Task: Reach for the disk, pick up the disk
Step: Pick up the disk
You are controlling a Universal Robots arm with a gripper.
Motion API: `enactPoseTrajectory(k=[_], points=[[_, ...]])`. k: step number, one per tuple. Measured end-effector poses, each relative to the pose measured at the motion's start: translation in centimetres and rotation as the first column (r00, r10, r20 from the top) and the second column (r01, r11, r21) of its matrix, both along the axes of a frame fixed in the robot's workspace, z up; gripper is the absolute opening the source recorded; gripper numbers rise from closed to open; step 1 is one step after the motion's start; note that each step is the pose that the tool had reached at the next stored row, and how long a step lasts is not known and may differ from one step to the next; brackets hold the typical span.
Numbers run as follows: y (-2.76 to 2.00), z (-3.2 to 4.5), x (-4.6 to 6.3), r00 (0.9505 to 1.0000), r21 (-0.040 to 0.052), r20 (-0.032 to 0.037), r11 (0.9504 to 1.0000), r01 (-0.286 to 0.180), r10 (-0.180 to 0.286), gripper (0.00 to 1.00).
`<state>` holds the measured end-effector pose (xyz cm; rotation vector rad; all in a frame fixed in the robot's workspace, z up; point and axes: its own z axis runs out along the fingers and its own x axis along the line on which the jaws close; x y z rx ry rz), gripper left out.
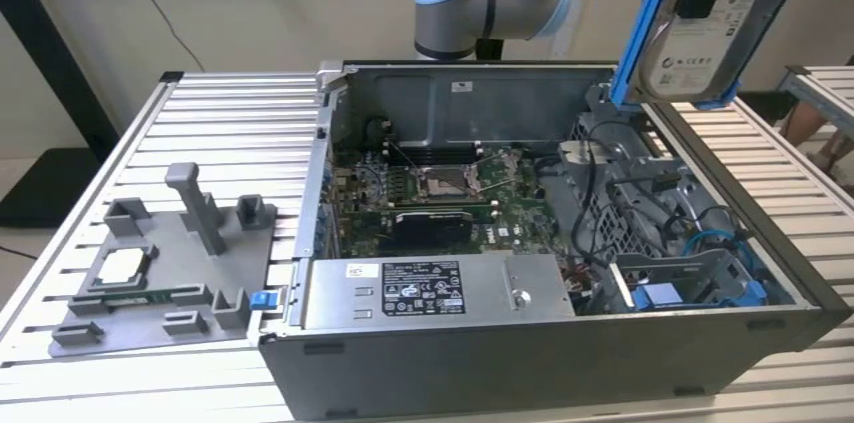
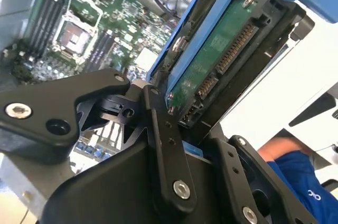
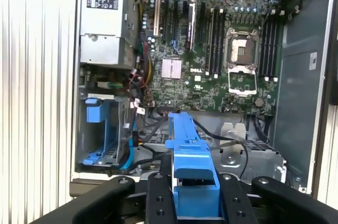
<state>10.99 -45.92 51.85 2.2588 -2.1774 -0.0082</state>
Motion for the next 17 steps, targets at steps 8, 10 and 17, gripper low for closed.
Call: enactPoseTrajectory(k=[8,10,17], points=[[-3.64,-0.58,0.0,1.0,0.0,0.0,1.0,0.0,0.0,0.0],[-4.54,-0.73,0.0,1.0,0.0001,0.0,1.0,0.0,0.0,0.0],[-7.66,-1.17,0.0,1.0,0.0001,-0.0001,1.0,0.002,-0.002,0.0]])
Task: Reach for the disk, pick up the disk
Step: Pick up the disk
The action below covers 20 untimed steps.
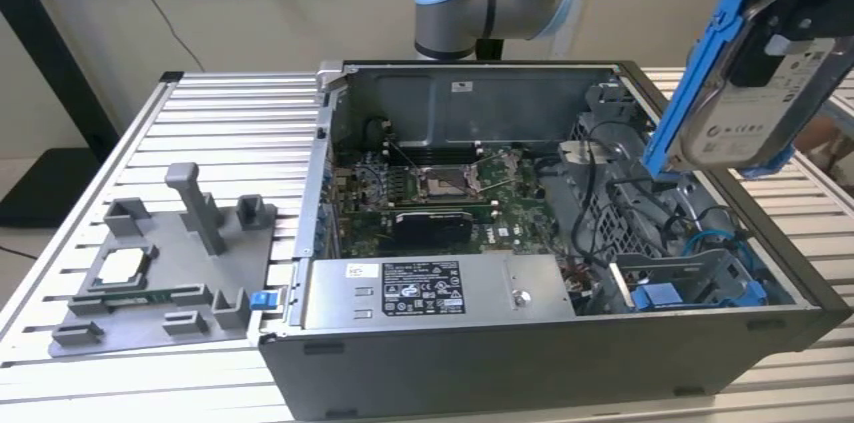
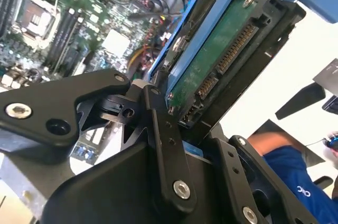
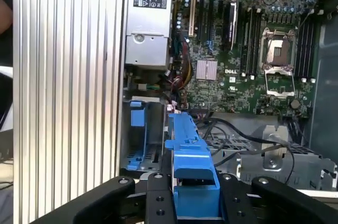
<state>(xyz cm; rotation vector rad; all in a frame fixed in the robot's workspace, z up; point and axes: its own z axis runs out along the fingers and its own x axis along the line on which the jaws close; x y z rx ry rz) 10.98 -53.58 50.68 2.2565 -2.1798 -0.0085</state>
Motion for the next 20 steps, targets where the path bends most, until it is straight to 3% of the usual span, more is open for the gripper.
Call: enactPoseTrajectory(k=[6,8,12,20], points=[[-2.69,-0.45,0.0,1.0,0.0,0.0,1.0,0.003,-0.003,0.0],[-3.33,-0.64,0.0,1.0,-0.0001,-0.0001,1.0,0.006,-0.006,0.0],[-3.93,-1.14,0.0,0.9998,0.0003,-0.0003,0.9998,0.022,-0.022,0.0],[-4.33,-1.95,-0.1,0.9978,-0.0001,-0.0003,0.9978,0.066,-0.066,0.0]])
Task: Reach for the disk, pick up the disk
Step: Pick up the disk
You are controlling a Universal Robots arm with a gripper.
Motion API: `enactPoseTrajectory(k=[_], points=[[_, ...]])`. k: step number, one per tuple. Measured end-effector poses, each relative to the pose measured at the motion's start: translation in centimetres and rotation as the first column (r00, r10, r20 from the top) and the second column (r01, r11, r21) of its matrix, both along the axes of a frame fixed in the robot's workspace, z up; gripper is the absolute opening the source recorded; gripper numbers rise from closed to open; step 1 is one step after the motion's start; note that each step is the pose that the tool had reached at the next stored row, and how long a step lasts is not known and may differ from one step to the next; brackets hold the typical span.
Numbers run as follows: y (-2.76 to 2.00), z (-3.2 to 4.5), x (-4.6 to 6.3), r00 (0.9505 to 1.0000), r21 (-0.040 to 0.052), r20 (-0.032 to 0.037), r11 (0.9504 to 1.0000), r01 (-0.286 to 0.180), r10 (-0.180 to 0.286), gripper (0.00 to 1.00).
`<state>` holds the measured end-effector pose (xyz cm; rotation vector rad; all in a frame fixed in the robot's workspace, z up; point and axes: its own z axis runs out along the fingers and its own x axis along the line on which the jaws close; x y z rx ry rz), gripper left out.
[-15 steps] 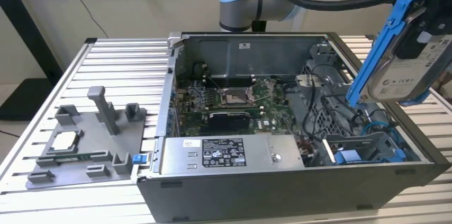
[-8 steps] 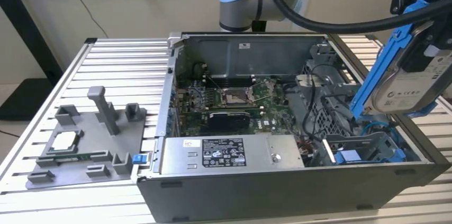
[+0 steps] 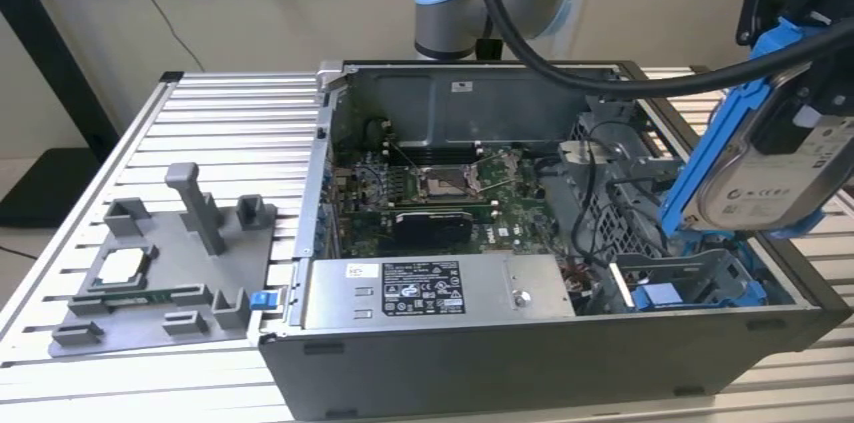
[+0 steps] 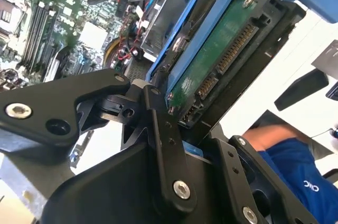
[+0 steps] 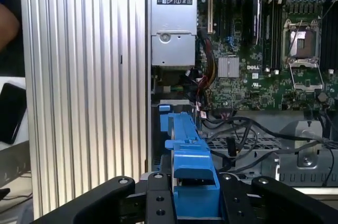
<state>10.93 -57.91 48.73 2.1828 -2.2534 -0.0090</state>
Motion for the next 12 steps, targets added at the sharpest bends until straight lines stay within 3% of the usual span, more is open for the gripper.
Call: enactPoseTrajectory(k=[12], points=[[-0.04,-0.43,-0.01,1.0,0.0001,-0.0001,1.0,0.002,-0.002,0.0]])
